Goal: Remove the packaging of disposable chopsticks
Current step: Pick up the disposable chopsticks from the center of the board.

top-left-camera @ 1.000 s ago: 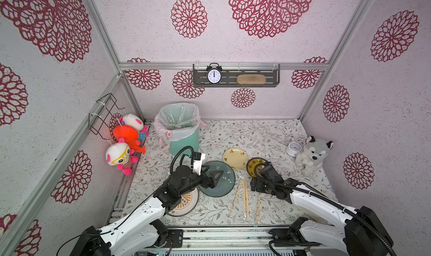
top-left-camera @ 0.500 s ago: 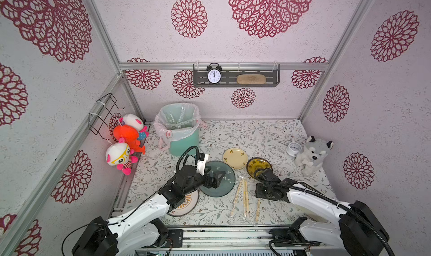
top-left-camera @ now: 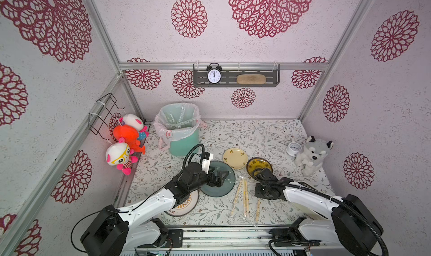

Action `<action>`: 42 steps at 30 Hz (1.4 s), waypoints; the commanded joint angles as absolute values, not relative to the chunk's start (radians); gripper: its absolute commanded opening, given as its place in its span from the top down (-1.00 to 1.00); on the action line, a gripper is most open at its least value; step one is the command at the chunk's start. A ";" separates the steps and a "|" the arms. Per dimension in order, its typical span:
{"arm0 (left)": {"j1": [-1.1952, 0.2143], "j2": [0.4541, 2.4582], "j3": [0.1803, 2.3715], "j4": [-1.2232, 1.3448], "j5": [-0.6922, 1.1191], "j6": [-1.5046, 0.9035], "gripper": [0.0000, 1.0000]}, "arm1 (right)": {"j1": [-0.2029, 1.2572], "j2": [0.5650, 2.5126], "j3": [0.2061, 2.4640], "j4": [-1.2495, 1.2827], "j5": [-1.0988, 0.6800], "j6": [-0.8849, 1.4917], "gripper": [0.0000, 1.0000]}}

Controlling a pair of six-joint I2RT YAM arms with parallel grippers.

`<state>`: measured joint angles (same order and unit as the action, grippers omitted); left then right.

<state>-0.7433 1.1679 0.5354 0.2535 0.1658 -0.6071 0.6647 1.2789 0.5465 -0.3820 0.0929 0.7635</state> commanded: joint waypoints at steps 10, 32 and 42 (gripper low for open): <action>-0.756 1.110 0.521 0.266 0.117 -0.603 -0.95 | 0.666 1.470 0.617 -0.328 -0.001 0.648 0.69; -0.756 1.151 0.531 0.279 0.124 -0.600 -0.95 | 0.708 1.417 0.753 -0.575 0.025 0.664 0.44; -0.756 1.142 0.525 0.276 0.115 -0.593 -0.95 | 0.706 1.449 0.720 -0.570 0.005 0.662 0.59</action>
